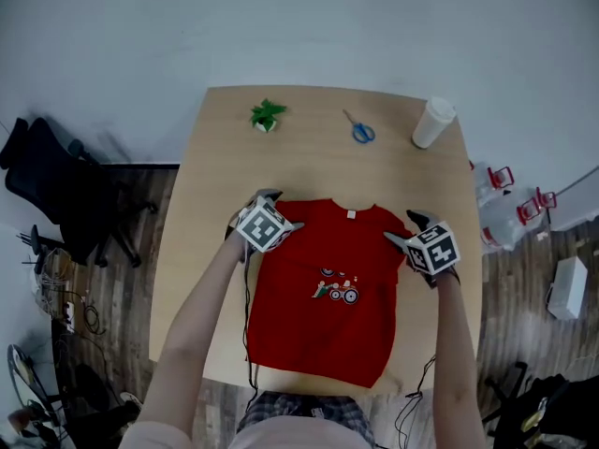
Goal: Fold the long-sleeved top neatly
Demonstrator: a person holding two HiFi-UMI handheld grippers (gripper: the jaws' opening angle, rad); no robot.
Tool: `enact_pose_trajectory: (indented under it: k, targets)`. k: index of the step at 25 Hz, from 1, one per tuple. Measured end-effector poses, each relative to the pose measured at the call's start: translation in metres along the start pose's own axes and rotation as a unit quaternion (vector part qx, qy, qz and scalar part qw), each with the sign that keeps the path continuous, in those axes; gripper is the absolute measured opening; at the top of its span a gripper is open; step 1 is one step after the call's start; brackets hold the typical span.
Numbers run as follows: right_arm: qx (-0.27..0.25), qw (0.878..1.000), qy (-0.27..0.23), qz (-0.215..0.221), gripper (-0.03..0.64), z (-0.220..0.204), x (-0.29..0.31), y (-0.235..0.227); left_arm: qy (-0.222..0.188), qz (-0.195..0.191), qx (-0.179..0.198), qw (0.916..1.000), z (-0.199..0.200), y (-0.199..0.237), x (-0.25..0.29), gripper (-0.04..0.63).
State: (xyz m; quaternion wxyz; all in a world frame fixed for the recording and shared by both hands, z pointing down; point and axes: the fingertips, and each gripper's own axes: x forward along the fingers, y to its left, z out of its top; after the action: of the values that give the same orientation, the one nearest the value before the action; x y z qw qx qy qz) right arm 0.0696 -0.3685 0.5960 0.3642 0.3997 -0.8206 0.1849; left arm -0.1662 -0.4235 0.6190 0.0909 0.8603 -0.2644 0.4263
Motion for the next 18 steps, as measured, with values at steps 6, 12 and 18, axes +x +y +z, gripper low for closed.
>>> enact_pose_trajectory:
  k: [6,12,18]
  targets:
    - [-0.052,0.993,0.09,0.047,0.331,-0.026,0.033,-0.014,0.076,-0.06,0.041,0.9944,-0.011,0.012,0.033,0.347]
    - [-0.041,0.986,0.143,0.076,0.321,-0.042,0.058,-0.019,0.135,-0.094,0.073,0.9836,-0.027,0.007,0.061,0.289]
    - [0.007,0.983,0.145,0.115,0.218,-0.055,0.063,-0.008,0.134,-0.132,0.053,0.9807,-0.032,-0.008,0.062,0.181]
